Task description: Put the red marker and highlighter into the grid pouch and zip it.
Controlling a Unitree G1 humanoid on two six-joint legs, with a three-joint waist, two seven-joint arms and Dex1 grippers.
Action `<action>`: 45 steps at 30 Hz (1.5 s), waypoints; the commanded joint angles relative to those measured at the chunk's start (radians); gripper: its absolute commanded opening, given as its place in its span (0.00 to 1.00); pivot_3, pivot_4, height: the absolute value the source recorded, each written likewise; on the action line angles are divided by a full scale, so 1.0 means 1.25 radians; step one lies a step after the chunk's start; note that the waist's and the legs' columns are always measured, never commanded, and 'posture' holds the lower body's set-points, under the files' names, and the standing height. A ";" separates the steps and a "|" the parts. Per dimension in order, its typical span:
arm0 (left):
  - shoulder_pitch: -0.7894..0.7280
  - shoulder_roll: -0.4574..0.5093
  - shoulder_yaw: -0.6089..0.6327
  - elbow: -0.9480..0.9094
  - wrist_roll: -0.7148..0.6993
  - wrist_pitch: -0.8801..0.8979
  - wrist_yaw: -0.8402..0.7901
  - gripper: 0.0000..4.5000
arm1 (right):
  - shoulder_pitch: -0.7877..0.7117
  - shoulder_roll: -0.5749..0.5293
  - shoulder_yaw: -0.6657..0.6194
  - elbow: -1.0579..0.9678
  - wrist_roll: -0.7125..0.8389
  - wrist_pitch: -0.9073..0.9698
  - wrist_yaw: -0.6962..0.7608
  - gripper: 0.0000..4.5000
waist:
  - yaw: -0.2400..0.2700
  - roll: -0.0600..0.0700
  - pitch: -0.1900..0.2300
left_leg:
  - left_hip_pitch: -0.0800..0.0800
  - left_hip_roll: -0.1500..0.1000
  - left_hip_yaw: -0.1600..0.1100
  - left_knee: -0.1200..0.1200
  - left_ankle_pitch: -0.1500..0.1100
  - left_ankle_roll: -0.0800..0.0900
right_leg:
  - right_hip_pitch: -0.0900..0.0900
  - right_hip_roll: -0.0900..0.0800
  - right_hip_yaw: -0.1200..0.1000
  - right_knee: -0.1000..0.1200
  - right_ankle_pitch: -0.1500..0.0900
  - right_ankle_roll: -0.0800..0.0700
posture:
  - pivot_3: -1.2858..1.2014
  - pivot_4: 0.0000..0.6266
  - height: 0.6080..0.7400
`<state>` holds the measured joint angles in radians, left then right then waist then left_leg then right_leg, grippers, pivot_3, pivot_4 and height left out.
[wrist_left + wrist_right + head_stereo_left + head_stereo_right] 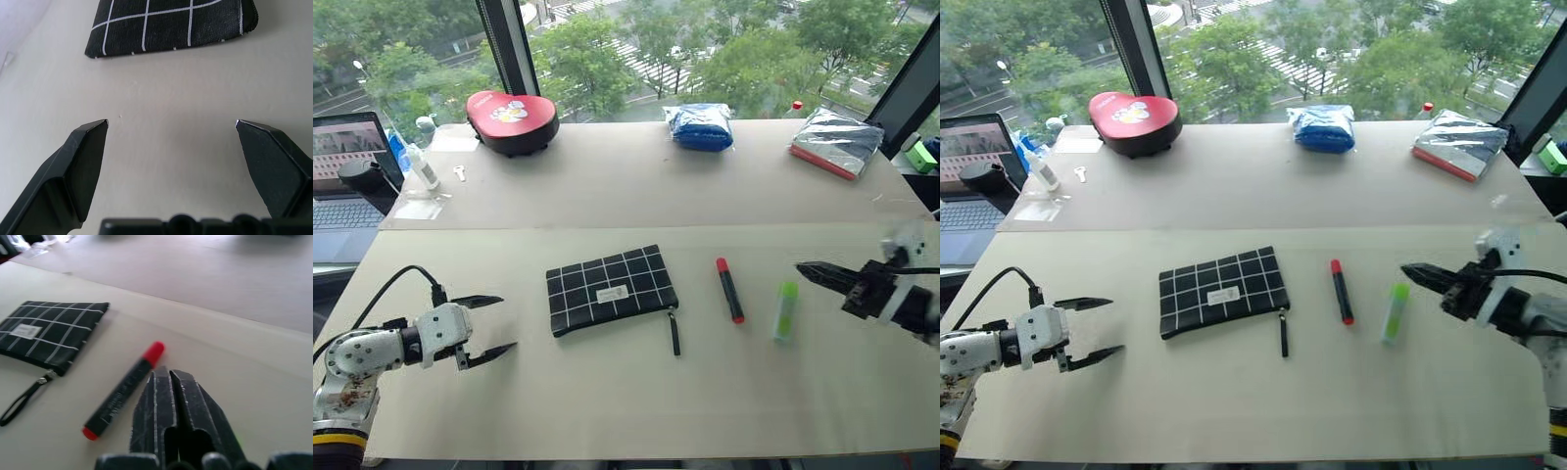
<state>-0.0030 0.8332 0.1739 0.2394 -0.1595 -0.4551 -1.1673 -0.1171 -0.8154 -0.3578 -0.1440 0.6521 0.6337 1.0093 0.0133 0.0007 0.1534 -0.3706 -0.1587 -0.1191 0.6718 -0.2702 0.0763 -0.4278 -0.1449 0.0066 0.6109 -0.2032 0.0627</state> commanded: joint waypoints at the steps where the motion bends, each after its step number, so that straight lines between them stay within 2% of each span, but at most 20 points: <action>1: -0.020 0.000 -0.030 -0.029 0.004 -0.049 0.000 1.00 | -0.051 0.029 0.089 -0.079 0.016 0.014 0.002 0.00 | 0.000 0.000 0.000 | 0.000 0.000 0.000 0.000 0.000 0.000 | 0.000 0.000 0.000 0.000 0.000 0.000 | 0.52 0.24 1.00; 4: -0.031 -0.005 -0.069 -0.061 0.011 -0.071 -0.006 1.00 | -0.123 0.076 0.206 -0.084 -0.037 0.002 -0.015 0.00 | -0.004 0.000 0.000 | 0.000 0.000 0.002 0.001 0.001 -0.002 | -0.001 0.000 0.001 0.000 0.000 0.001 | 0.52 0.24 1.00; 12: -0.066 -0.005 -0.123 -0.068 0.056 -0.132 0.031 1.00 | -0.250 0.178 0.397 -0.013 -0.166 -0.077 -0.020 0.00 | -0.002 -0.001 0.000 | -0.002 0.000 0.004 0.002 0.002 -0.002 | -0.008 0.001 0.001 0.001 0.001 0.001 | 0.52 0.24 1.00; 18: -0.102 -0.008 -0.143 -0.050 0.098 -0.164 0.077 1.00 | -0.257 0.161 0.503 0.056 -0.282 -0.175 0.040 0.00 | -0.002 -0.001 0.000 | -0.003 -0.001 0.004 0.003 0.001 -0.001 | -0.008 0.001 0.001 0.001 0.001 0.002 | 0.52 0.24 1.00; 27: -0.158 -0.009 -0.164 -0.003 0.095 -0.192 0.100 1.00 | -0.295 0.171 0.564 0.146 -0.395 -0.252 0.051 0.00 | -0.007 -0.002 0.000 | -0.002 0.000 0.006 0.004 0.002 -0.001 | -0.009 0.002 0.001 0.003 0.001 0.002 | 0.52 0.24 1.00; 39: -0.141 -0.004 -0.161 0.000 0.075 -0.197 0.106 1.00 | -0.346 0.251 0.455 0.152 -0.277 -0.174 0.042 0.00 | -0.014 -0.002 0.000 | -0.002 0.001 0.006 0.004 0.002 0.000 | -0.009 0.004 0.003 0.004 0.002 0.001 | 0.52 0.24 1.00; 45: -0.133 -0.011 -0.166 -0.009 0.075 -0.194 0.113 1.00 | -0.340 0.211 0.527 0.196 -0.392 -0.233 0.051 0.00 | -0.015 -0.002 0.000 | -0.002 0.001 0.006 0.004 0.002 0.000 | -0.010 0.005 0.003 0.004 0.002 0.001 | 0.52 0.24 1.00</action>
<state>-0.1719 0.8177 -0.0366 0.2523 -0.0421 -0.6809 -1.0377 -0.5423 -0.5302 0.2817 0.1040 0.2043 0.3879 1.0638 -0.0051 -0.0022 0.1530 -0.3737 -0.1578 -0.1114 0.6769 -0.2673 0.0763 -0.4407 -0.1386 0.0107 0.6159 -0.2008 0.0644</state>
